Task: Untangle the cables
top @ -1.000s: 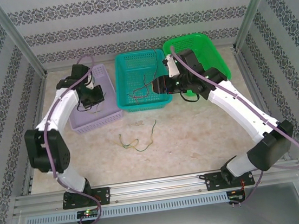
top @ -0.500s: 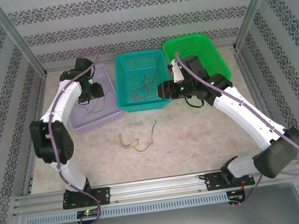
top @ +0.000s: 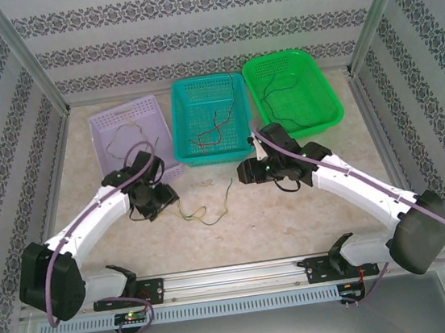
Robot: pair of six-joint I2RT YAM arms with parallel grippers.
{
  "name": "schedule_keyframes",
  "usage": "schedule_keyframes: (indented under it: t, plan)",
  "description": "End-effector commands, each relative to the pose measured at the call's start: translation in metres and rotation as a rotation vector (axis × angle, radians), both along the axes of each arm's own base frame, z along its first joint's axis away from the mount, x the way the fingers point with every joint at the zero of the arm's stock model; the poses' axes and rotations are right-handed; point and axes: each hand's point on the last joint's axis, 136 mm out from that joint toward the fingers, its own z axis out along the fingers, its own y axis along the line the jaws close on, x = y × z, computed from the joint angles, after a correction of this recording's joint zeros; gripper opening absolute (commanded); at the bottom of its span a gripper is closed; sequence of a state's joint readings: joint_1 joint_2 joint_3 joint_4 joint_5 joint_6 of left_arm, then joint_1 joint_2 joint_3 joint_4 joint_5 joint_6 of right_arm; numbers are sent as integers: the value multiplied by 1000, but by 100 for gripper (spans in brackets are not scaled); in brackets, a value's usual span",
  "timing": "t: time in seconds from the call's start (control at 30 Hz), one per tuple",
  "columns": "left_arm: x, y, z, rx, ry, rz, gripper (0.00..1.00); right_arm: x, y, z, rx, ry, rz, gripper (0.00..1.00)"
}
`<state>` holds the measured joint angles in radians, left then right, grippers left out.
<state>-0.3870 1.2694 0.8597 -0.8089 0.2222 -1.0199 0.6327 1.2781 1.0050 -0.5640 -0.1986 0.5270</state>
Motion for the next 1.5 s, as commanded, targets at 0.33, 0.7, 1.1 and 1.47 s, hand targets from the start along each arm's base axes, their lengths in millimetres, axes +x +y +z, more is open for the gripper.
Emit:
schedule_keyframes:
  t: [0.33,0.7,1.1,1.47]
  plan:
    - [7,-1,-28,-56,27,261,41,-19,26,-28,27,73,70,48]
    - [27,-17,-17,-119,-71,179,0,-21,28,-29,26,77,79,48]
    - [66,-67,130,-349,-514,-116,0,-6,46,39,187,-113,183,48]
    - [98,-80,182,-414,-631,-81,0,14,32,67,326,-121,18,52]
